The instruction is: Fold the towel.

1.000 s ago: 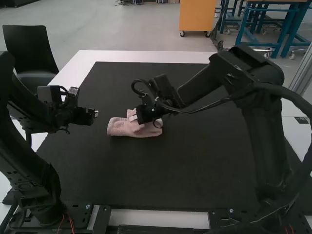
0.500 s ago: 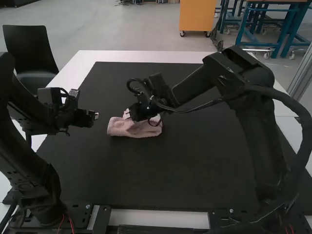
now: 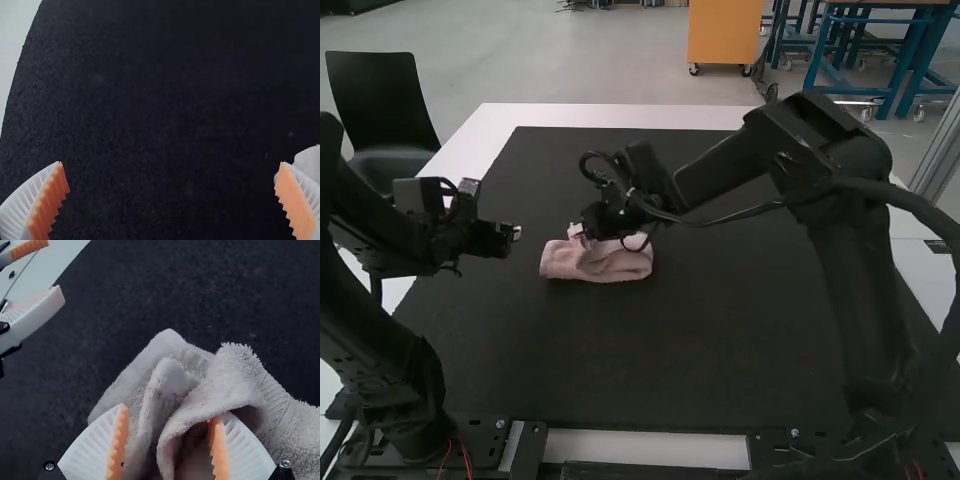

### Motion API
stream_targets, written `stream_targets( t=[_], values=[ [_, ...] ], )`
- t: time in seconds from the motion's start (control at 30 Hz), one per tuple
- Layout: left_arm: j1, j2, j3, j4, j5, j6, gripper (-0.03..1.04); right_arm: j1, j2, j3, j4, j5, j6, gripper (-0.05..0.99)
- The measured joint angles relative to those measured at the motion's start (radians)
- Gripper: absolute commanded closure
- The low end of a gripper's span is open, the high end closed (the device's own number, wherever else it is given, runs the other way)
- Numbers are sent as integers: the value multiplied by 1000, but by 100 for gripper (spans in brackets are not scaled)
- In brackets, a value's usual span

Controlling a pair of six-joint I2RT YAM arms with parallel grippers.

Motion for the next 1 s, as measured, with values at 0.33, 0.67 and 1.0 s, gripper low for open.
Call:
stream_targets(
  t=[0.33,0.67,1.0],
  values=[
    [0,-53,-4,-8,-39,0,4,40,-14,45,-7,-32,48,54],
    [0,-93,-32,-4,-95,0,4,41,-29,57,-13,-57,70,96],
    [0,-93,-35,-3,-105,0,4,28,-176,-76,27,-21,-50,96]
  ],
)
